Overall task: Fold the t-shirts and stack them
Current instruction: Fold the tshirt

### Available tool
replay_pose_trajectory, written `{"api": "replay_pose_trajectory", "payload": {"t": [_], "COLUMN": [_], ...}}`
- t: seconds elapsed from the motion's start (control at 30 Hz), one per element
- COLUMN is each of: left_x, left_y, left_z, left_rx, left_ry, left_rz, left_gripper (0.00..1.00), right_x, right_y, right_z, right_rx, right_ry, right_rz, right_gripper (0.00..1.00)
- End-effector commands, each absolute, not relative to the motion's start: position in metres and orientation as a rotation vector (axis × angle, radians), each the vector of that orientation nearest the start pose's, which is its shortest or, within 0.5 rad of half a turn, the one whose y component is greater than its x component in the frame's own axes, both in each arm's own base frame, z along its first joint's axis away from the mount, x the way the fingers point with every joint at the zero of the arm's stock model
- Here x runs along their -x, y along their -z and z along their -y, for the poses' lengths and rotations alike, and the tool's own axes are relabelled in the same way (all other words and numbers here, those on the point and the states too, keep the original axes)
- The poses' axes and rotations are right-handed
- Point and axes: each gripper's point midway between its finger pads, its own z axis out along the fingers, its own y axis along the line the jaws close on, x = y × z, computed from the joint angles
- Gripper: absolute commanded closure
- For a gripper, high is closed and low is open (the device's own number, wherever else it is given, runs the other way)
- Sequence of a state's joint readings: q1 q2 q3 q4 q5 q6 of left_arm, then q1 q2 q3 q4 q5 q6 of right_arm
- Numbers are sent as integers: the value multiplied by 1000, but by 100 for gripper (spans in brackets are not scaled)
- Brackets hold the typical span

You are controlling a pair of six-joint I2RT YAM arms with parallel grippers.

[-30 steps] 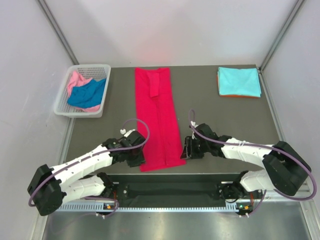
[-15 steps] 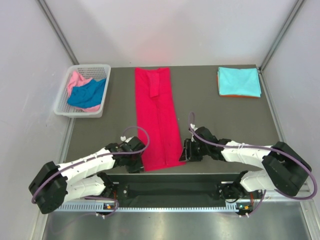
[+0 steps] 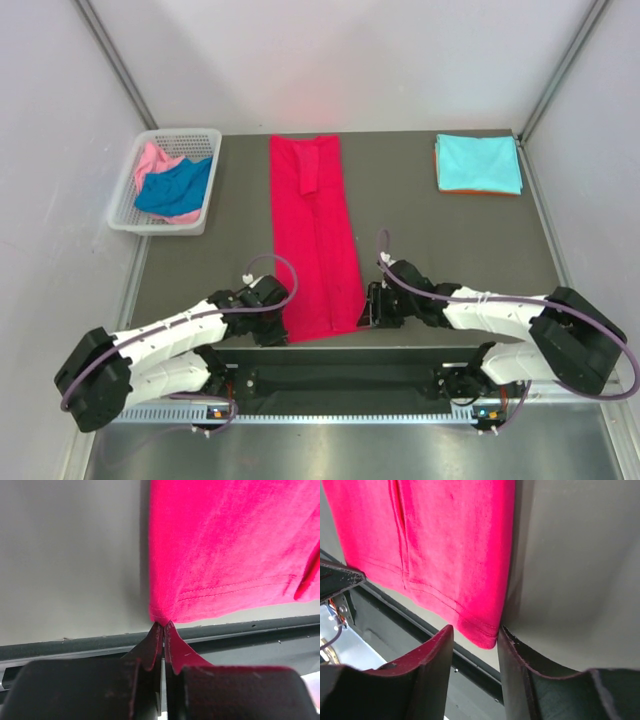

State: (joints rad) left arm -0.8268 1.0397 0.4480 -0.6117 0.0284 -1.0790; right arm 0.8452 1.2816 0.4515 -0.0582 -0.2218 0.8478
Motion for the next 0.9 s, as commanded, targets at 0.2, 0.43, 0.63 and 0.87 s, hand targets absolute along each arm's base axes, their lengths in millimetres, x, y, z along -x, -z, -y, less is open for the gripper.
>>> {"api": "replay_pose_trajectory", "payload": {"t": [0.2, 0.43, 0.63, 0.87], "left_x": [-96, -90, -82, -99], "left_y": [-32, -54, -74, -82], "left_z": [173, 168, 180, 196], "left_rx": [346, 362, 358, 322], "left_ry": [573, 621, 749, 817], "left_rz": [-2850, -2817, -2813, -2731], "left_gripper": [100, 100, 100, 100], "right_x": [-121, -106, -92, -113], "right_y": [-19, -32, -45, -67], "right_z": [-253, -252, -257, -256], "right_rx": [77, 75, 95, 129], "right_ry": [-797, -672, -685, -587], "right_rz": [-2726, -2716, -2689, -2610], "right_gripper": [94, 100, 100, 100]}}
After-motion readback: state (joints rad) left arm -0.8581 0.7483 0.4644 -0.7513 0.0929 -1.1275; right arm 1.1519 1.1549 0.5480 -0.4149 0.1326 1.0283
